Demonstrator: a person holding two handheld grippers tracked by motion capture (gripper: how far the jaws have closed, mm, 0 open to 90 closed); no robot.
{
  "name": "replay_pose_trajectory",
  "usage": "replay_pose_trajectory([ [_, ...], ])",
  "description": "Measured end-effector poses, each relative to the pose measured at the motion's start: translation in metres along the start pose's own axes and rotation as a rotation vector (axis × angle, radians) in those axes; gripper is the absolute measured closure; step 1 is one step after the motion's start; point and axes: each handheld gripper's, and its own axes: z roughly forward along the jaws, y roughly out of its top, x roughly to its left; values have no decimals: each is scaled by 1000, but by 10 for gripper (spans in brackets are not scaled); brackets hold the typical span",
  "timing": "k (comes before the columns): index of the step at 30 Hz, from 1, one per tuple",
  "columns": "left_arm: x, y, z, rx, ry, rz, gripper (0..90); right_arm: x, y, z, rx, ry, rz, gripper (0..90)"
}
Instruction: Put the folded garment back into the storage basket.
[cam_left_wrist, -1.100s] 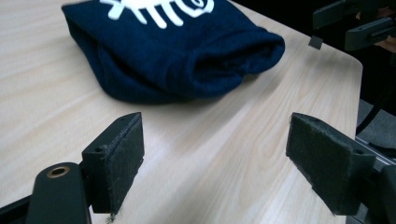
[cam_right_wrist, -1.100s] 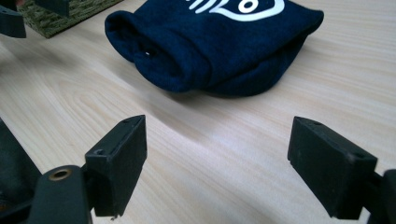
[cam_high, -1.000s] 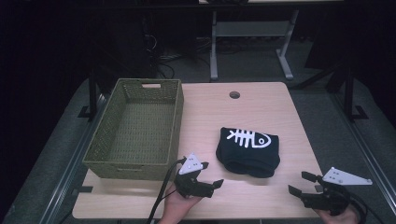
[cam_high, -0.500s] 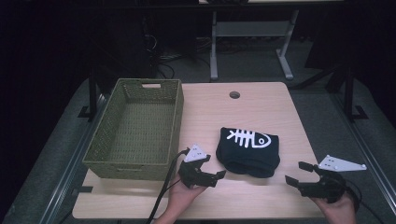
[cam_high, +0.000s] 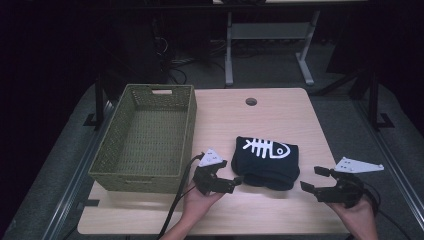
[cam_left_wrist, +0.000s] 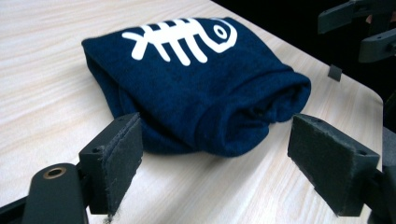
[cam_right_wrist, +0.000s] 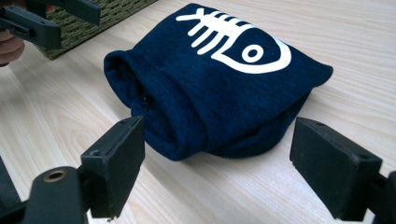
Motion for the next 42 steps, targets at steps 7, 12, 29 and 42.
replay_pose_trajectory([
  [7, 1, 9, 5, -4, 7, 6, 177, -2, 10, 5, 16, 6, -5, 176],
  [12, 4, 16, 8, -5, 17, 4, 179, -5, 18, 9, 17, 6, -15, 176],
  [29, 22, 33, 24, 11, 49, -29, 183, -17, 36, 17, 36, 9, 8, 177],
  [42, 42, 34, 54, 70, 74, -113, 192, -34, 41, 46, 85, 2, 56, 195],
])
